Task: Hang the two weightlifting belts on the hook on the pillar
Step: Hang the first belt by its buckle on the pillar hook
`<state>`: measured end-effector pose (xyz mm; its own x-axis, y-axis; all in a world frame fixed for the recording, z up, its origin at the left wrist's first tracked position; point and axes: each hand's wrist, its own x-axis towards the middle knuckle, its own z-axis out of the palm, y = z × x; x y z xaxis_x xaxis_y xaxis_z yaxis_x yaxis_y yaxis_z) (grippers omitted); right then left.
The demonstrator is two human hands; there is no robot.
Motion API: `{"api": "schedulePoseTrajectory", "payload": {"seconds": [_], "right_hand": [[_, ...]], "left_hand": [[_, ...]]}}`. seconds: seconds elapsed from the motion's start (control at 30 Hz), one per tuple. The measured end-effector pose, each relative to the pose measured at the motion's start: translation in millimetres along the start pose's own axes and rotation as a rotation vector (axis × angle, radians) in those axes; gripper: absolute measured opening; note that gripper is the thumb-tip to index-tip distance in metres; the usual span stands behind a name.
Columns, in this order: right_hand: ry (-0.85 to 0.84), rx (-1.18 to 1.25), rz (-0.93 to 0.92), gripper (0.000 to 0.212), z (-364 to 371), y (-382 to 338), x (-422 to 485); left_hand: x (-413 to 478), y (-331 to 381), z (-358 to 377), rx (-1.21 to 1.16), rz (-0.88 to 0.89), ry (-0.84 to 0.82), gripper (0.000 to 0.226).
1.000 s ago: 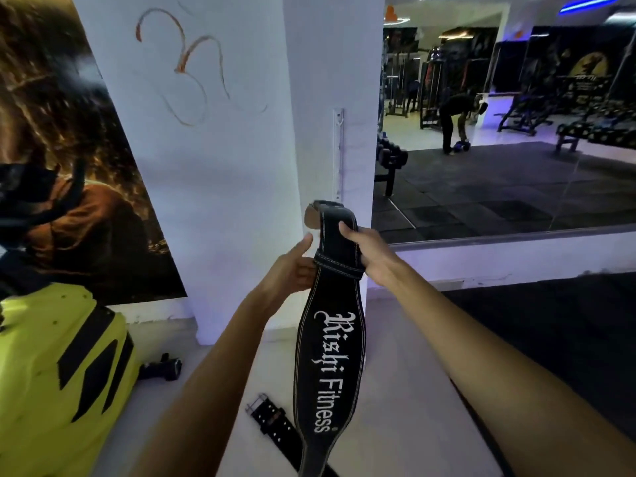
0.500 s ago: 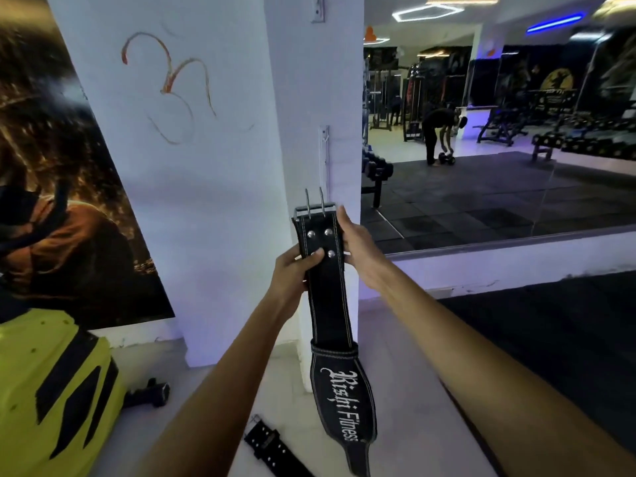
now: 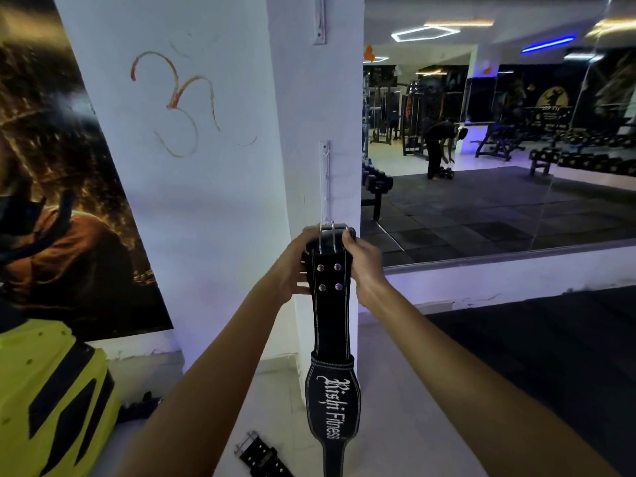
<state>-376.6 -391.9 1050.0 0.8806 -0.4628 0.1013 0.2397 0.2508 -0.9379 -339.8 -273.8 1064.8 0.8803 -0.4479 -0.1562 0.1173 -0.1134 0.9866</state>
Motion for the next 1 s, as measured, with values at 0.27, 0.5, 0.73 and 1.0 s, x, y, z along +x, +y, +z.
{"api": "schedulePoseTrajectory", "payload": {"seconds": [0.27,0.5,0.73,1.0], "right_hand": [[0.056,0.034,0.052,0.025,10,-5,-1],[0.008,-0.006,0.225,0.034,26,-15,1],[-0.131,-0.091,0.347,0.032,18,-26,9],[-0.242,-0.35,-0.283,0.047,-6,-18,7]], "left_hand": [[-8,7,-16,0.006,-0.014,-0.191,0.027],[0,-16,19,-0.081,0.404,0.432,0.046],[9,-26,43,-0.143,0.472,0.604,0.053],[14,-8,46,-0.151,0.54,0.576,0.05]]}}
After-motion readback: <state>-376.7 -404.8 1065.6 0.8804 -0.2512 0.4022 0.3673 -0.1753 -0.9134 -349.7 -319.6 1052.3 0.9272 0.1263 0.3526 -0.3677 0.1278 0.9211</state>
